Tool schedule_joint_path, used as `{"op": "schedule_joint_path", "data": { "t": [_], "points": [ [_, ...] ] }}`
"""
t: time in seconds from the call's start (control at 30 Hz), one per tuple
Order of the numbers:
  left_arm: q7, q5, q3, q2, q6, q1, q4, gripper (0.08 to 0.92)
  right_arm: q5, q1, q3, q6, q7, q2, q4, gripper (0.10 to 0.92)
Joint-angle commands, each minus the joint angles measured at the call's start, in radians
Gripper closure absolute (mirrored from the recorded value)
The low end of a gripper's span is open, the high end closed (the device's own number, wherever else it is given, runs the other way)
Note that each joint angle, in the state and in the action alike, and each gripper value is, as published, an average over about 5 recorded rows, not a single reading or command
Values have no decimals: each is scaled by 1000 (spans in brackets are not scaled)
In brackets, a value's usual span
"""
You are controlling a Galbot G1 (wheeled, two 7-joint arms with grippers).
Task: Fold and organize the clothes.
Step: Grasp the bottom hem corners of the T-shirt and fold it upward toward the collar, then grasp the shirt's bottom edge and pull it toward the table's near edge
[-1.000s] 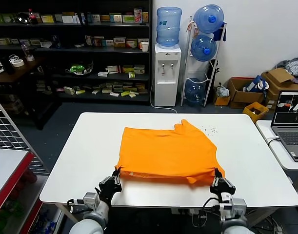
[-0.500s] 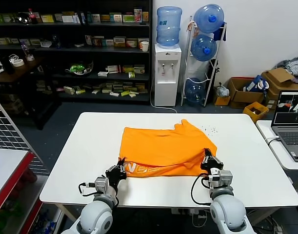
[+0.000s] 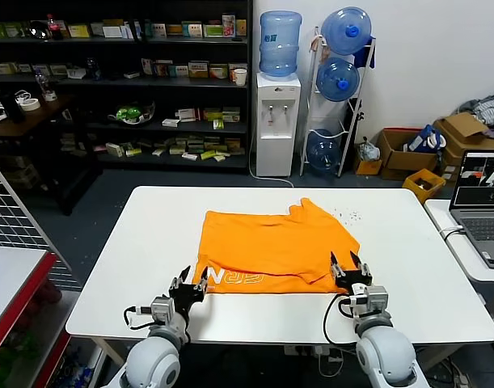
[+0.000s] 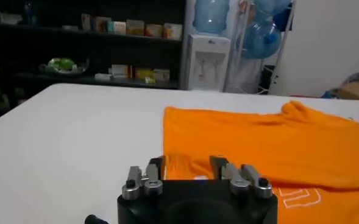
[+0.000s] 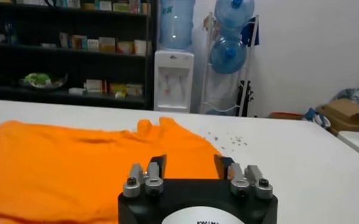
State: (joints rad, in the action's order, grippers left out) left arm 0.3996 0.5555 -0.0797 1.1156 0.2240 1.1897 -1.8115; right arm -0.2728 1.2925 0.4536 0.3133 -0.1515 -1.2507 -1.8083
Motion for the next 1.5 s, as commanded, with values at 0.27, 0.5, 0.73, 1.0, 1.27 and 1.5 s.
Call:
{"op": "schedule_joint_path", "data": {
  "t": [0.27, 0.5, 0.73, 1.0, 1.27, 1.5],
  "points": [
    [-51, 7, -23, 40, 4, 69, 86, 186, -172, 119, 99, 54, 37, 76, 31, 211],
    [-55, 15, -35, 41, 0, 46, 107, 177, -193, 89, 90, 68, 44, 72, 61, 203],
    [-56, 10, -37, 46, -10, 27, 133, 234, -202, 73, 82, 68, 55, 70, 83, 315],
    [-54, -1, -30, 50, -20, 27, 133, 458, -196, 73, 81, 55, 63, 72, 79, 541],
    [-50, -6, -28, 48, -24, 35, 115, 692, -194, 114, 94, 38, 54, 84, 30, 775],
    [-30, 7, -40, 25, -20, 72, 26, 875, -222, 195, 121, 46, 31, 101, -75, 902]
  ]
}}
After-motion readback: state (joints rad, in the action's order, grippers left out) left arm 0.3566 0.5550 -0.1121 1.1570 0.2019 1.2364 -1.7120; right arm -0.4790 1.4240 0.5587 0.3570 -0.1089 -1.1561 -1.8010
